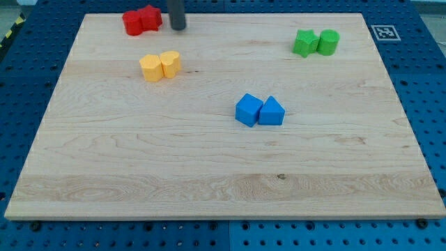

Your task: Move the yellow blocks below the red blocks

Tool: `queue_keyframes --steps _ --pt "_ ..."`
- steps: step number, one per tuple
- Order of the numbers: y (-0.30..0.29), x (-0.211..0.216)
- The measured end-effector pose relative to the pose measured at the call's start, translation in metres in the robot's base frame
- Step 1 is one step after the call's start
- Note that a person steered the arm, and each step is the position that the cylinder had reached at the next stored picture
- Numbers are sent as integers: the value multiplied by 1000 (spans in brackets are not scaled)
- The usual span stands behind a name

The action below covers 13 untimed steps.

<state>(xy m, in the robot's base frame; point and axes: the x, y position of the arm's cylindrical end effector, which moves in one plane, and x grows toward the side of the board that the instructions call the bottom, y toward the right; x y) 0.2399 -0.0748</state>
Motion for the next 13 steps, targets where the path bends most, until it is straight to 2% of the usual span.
queue_keyframes --steps 1,2,3,5,7,9,13 --pt "54 42" --pt "66 100" --pt "40 142" --pt "2 167" --pt "-53 166" --pt "-48 147" --pt "-84 69"
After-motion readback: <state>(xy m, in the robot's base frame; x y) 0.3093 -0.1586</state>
